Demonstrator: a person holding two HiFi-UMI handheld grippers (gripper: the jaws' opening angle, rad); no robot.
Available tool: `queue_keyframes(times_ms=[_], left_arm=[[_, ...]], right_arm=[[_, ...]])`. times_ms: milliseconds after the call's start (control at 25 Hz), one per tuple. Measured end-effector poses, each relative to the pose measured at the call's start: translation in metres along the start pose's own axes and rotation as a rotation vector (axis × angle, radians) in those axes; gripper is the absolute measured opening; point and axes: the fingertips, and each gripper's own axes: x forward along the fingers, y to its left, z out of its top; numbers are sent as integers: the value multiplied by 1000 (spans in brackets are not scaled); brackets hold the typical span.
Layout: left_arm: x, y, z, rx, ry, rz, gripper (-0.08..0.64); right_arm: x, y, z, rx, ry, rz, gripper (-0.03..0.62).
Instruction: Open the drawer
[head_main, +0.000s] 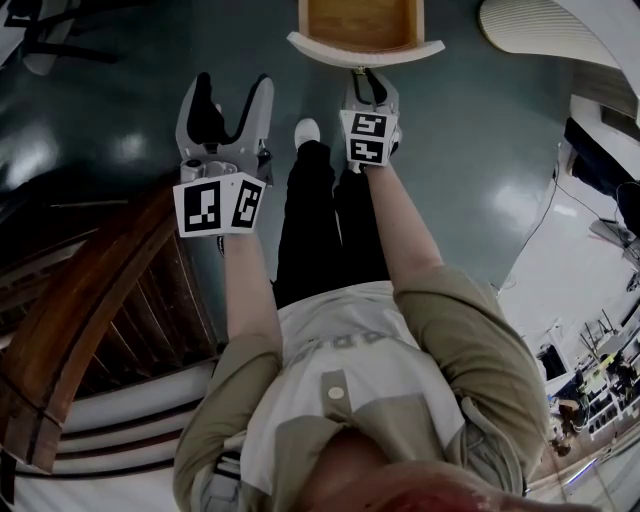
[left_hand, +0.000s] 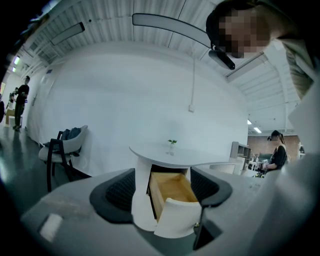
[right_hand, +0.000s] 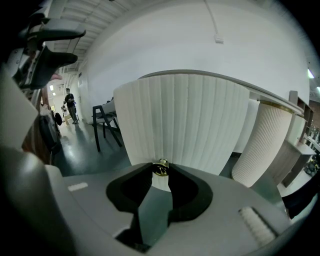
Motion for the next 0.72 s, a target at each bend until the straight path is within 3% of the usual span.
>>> queue_keyframes(times_ms=[720], left_arm=[[1, -2, -1, -9, 3, 5, 350]], right_arm=[[1, 0, -1, -9, -18, 6, 106]])
